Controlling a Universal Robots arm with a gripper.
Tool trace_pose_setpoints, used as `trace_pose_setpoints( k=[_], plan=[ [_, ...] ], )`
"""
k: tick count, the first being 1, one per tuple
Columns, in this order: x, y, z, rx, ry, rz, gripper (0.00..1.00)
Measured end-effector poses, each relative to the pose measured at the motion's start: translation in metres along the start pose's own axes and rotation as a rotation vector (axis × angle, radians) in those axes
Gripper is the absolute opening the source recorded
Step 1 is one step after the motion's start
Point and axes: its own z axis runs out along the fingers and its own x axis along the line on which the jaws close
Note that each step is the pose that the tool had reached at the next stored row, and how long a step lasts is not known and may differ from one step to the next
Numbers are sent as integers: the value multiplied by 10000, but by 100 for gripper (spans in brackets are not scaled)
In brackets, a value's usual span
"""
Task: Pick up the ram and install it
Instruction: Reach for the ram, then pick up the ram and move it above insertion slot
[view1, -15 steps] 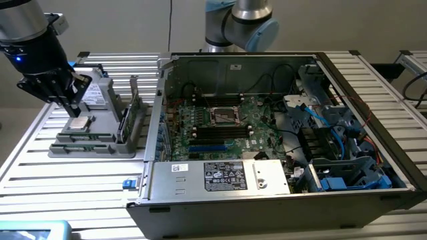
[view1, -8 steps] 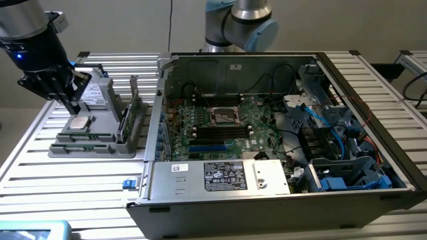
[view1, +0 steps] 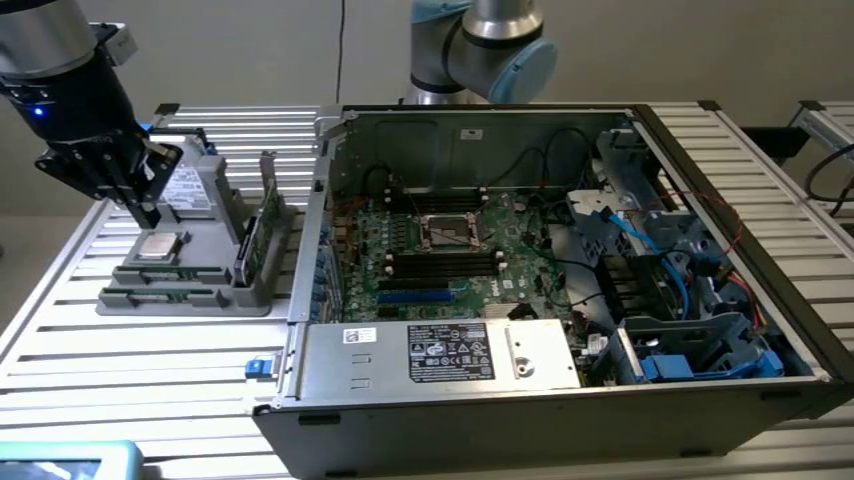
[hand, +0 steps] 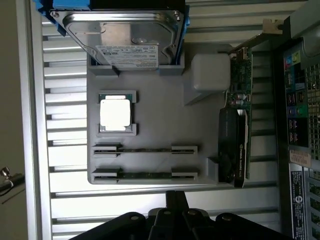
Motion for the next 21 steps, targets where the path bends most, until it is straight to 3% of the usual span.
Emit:
trace_pose_setpoints(
  k=[3,9,12,21],
  plan=[
    [0,0,0,-1,1,-58,11],
    [0,0,-1,-21,16,-1084,11],
    [1,0,0,-84,22,-1620,11],
    [1,0,0,-179,32,-3253,11]
  ],
)
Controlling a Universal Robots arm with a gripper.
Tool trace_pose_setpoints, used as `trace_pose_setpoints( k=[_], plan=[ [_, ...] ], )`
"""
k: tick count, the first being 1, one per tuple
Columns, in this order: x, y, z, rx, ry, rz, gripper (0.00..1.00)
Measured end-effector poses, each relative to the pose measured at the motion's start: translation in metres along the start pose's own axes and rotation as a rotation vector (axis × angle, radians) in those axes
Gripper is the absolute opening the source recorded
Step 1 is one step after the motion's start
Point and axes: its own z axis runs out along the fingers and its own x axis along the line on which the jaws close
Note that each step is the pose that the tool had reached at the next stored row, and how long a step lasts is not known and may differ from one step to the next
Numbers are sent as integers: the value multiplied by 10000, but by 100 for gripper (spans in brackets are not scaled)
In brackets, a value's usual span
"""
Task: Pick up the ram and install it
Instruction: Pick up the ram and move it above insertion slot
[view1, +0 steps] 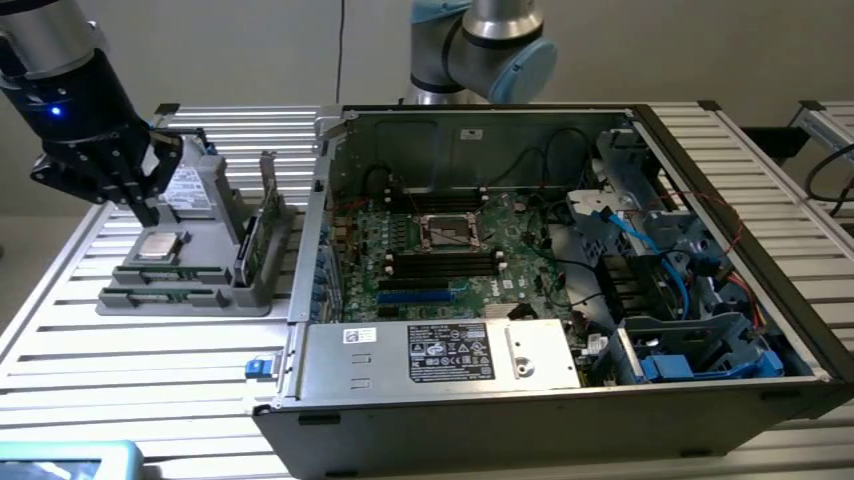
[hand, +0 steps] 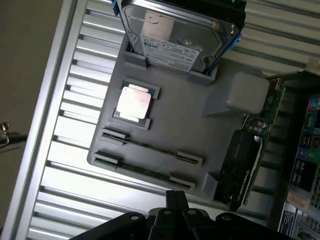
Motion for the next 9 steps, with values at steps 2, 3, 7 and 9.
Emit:
trace_pose_setpoints(
  k=[2,3,7,9],
  plan=[
    [0,0,0,-23,2,-365,11],
    [0,0,0,-36,2,-545,11],
    [0,0,0,-93,3,-1269,11],
    [0,0,0,-122,3,-1634,11]
  ],
)
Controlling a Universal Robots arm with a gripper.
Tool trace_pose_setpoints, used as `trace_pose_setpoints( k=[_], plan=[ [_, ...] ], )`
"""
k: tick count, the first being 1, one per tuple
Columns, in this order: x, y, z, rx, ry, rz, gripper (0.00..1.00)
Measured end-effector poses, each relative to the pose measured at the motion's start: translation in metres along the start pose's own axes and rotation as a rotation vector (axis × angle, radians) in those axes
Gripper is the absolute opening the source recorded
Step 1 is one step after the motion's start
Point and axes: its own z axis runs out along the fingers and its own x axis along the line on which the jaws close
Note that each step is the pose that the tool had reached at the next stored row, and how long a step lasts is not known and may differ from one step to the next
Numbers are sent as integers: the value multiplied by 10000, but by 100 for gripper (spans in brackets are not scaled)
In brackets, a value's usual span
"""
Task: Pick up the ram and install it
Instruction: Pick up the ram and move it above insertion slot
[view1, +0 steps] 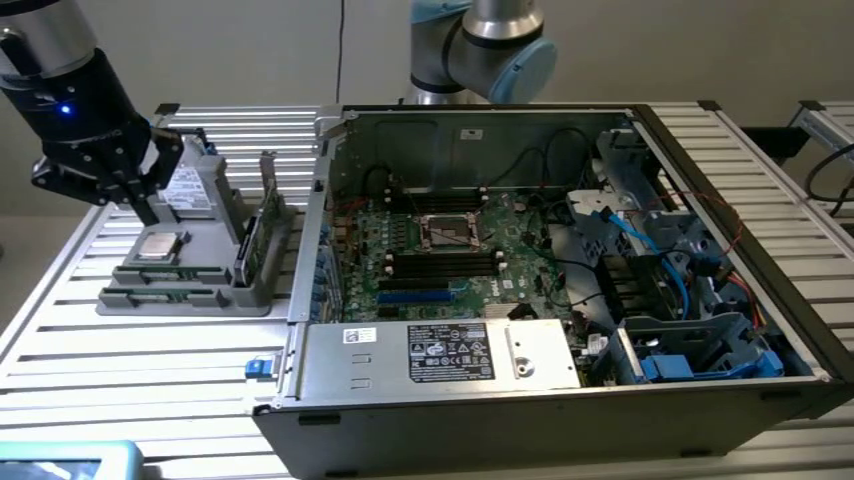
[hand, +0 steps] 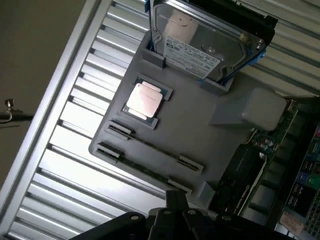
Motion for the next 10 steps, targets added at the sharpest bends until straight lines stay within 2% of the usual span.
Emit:
trace_pose_setpoints(
  k=[10],
  plan=[
    [0,0,0,-150,-2,-1825,11]
  ],
)
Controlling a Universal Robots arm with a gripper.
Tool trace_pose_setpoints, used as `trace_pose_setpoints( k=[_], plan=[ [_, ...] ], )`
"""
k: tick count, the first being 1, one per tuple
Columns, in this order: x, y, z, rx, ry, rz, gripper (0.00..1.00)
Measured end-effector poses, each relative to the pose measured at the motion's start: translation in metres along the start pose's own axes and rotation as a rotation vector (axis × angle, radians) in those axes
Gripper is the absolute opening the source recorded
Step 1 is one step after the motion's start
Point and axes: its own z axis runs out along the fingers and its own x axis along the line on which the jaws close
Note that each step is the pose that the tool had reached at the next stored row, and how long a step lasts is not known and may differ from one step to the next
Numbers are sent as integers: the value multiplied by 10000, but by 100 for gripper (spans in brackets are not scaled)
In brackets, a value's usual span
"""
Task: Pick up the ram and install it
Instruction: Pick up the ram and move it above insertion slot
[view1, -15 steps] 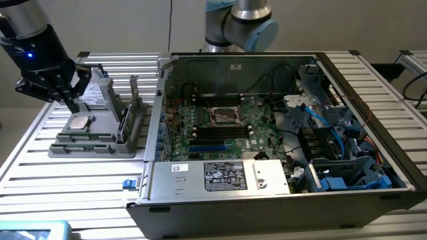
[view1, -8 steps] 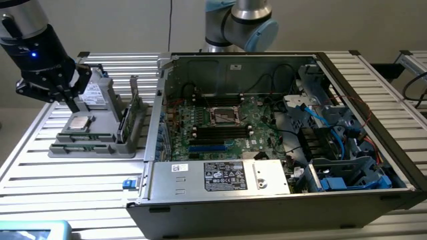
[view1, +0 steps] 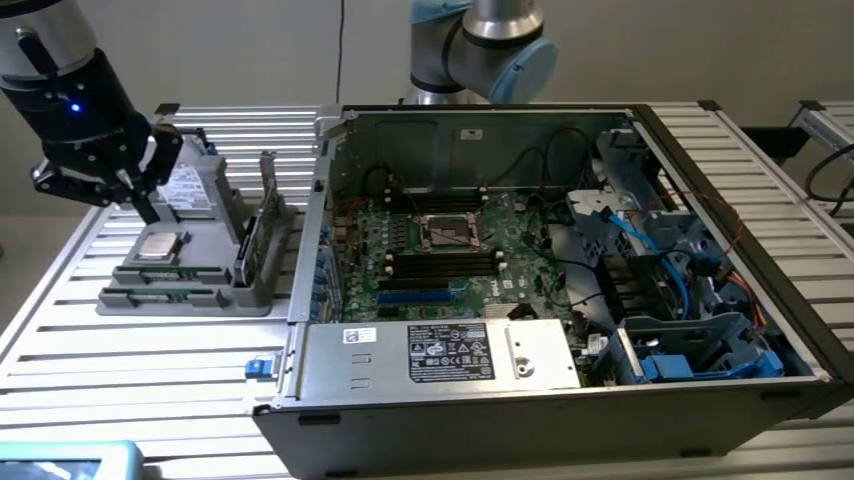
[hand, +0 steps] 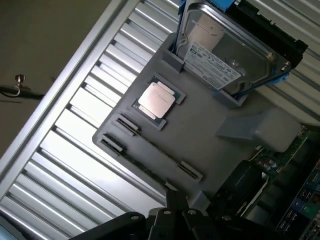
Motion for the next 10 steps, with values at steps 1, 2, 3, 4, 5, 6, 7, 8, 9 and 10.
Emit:
trace_pose_setpoints(
  k=[1,2,3,4,5,6,7,8,9,10],
  plan=[
    [0,0,0,-16,-1,-175,11],
    [0,0,0,-32,-3,-354,11],
    [0,0,0,-51,-6,-535,11],
    [0,0,0,-70,-9,-719,11],
    [0,0,0,-91,-14,-899,11],
    [0,0,0,-114,-19,-1084,11],
    [0,0,0,-135,-23,-1264,11],
    [0,0,0,-154,-26,-1444,11],
    [0,0,0,-169,-28,-1627,11],
    [0,0,0,-182,-25,-1809,11]
  ],
)
